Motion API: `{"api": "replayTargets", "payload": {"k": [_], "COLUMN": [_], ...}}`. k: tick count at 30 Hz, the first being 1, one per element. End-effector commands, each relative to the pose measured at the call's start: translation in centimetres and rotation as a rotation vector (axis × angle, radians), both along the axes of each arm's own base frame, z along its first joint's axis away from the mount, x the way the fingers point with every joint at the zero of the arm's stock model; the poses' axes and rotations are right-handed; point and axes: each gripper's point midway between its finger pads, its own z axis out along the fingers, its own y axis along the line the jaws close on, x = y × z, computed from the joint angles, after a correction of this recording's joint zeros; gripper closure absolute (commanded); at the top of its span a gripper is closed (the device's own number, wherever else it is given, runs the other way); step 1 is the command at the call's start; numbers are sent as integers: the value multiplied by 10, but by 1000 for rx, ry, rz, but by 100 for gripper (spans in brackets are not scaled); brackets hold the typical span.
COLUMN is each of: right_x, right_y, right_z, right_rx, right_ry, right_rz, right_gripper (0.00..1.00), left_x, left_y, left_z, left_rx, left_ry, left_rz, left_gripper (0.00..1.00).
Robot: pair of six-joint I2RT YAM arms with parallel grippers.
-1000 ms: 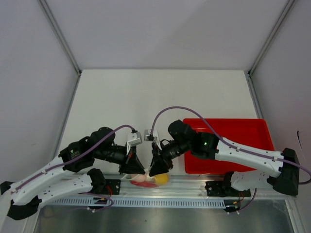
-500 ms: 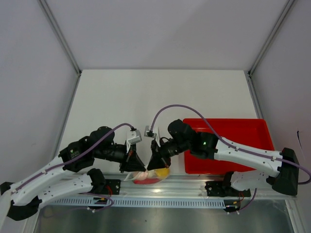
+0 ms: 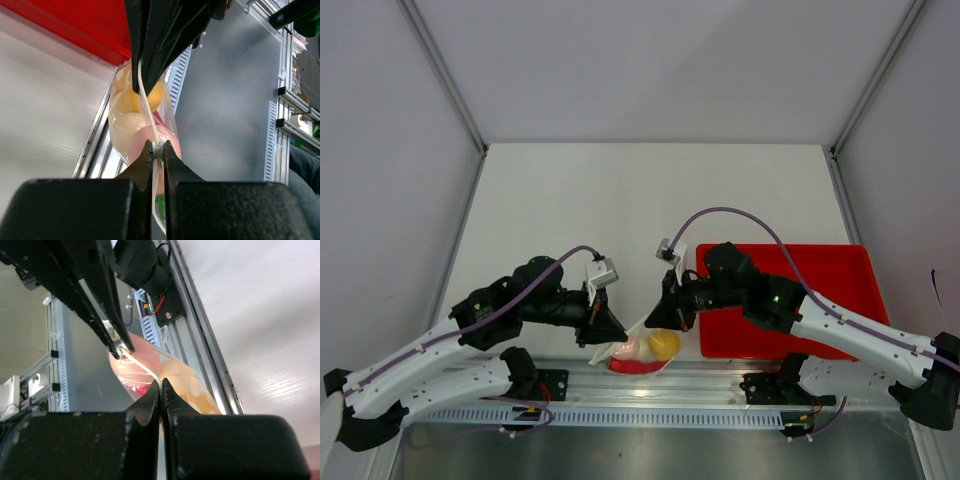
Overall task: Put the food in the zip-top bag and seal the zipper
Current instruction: Zip the zipper food storage bag at the center of the board.
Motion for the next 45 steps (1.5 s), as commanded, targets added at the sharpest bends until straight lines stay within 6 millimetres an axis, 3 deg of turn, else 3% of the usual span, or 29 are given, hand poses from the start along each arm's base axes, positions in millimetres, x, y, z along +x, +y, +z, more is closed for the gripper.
{"api": "replayTargets", "payload": {"k": [1, 12, 15, 19, 23, 28, 32, 37, 43, 45], "right_x": [35, 34, 25, 4, -16, -32, -48, -58, -63, -62], "right_y": [-15, -12, -13, -15, -8, 3, 15, 30, 40, 42], "right_z": [-1, 10, 16, 38, 49, 54, 46, 31, 28, 28], "right_rx": [-18, 12, 38, 107, 142, 159, 134, 92, 105, 105], "right_ry": [-30, -48, -69, -128, -112, -96, -76, -67, -83, -90], "right_rz": [-172, -122, -69, 82, 238, 352, 425, 448, 434, 423], "right_gripper": [100, 100, 100, 47, 38, 38, 42, 53, 74, 77], "left_x": [-26, -23, -25, -30, -34, -34, -36, -35, -36, -37], "left_y": [14, 13, 15, 14, 12, 11, 11, 9, 7, 7], "left_z": [-8, -4, -4, 4, 12, 13, 17, 23, 22, 22], "left_rx": [59, 56, 48, 27, 1, 6, -3, -25, -33, -33], "left_ry": [110, 102, 92, 92, 87, 95, 98, 93, 105, 107], "left_rz": [-64, -54, -62, -96, -131, -140, -144, -142, -148, -152], "left_gripper": [99, 99, 100, 100, 100, 99, 99, 100, 99, 99]}}
